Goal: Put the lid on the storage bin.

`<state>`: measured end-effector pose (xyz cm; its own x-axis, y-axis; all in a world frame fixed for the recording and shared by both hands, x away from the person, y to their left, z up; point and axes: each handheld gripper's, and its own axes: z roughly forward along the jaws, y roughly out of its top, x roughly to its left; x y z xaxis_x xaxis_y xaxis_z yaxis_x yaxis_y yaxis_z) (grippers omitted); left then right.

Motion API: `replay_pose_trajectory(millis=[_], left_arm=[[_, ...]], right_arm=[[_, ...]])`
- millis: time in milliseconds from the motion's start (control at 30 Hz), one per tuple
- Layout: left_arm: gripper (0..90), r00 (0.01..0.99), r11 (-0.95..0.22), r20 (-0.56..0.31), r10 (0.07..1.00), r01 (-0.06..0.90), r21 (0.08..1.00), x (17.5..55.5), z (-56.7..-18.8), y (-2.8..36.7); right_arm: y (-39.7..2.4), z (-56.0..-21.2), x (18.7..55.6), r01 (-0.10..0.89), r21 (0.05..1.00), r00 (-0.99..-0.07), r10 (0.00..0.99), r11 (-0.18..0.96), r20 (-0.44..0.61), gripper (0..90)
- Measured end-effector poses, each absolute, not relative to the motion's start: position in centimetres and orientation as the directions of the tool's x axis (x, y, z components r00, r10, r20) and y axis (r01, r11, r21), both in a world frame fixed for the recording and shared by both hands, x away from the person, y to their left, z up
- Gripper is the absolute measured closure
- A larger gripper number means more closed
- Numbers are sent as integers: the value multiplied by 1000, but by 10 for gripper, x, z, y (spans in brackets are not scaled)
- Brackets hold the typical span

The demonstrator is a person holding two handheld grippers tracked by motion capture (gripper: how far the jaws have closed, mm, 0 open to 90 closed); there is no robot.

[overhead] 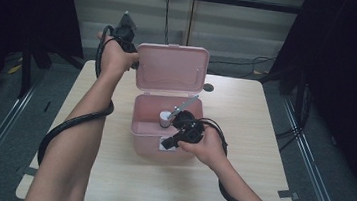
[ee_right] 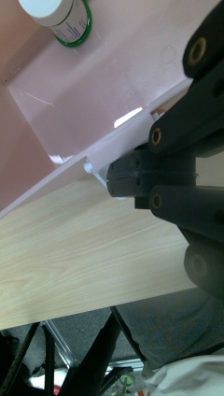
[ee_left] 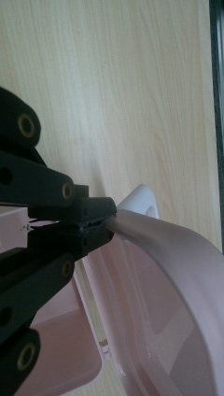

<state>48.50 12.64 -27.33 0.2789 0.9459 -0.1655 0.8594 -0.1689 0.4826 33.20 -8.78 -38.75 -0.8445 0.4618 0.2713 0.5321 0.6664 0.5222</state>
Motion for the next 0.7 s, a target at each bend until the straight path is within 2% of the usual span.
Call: replay_pose_trajectory(millis=[700], left_arm=[[872,300,-206,-141,944,864,459,479,-268,124]], right_arm=[[-83,-388,337,541,529,-838,469,654,279,900]])
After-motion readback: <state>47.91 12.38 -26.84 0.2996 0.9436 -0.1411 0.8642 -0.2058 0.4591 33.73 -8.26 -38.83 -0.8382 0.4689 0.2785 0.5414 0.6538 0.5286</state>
